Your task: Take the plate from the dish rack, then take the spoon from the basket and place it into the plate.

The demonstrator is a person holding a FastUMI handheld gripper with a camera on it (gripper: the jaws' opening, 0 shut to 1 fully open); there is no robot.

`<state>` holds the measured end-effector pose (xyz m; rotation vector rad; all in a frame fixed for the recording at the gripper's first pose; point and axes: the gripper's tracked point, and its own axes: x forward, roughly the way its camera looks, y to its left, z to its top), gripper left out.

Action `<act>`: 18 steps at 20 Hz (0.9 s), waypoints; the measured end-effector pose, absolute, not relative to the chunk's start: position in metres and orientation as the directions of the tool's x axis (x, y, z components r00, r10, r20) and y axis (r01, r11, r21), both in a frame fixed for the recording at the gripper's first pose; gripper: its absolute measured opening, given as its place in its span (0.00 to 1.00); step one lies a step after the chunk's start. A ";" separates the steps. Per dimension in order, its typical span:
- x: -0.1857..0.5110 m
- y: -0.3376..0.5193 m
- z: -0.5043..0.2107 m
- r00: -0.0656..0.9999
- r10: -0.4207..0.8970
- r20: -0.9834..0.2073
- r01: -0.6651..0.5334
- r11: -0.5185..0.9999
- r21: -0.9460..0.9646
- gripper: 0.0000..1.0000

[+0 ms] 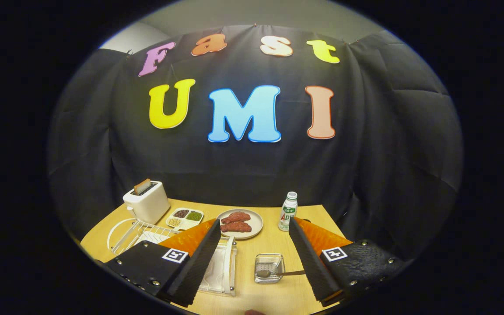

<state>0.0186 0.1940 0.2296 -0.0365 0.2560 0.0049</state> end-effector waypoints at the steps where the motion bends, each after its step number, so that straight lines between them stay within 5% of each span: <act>1: 0.020 0.205 0.227 0.963 -0.008 -0.270 -0.003 0.999 -0.040 0.96; 15: 0.051 0.285 0.157 0.784 -0.105 -0.612 0.064 0.994 -0.088 0.96; 18: 0.058 0.286 0.145 0.738 -0.151 -0.657 0.110 0.989 -0.103 0.79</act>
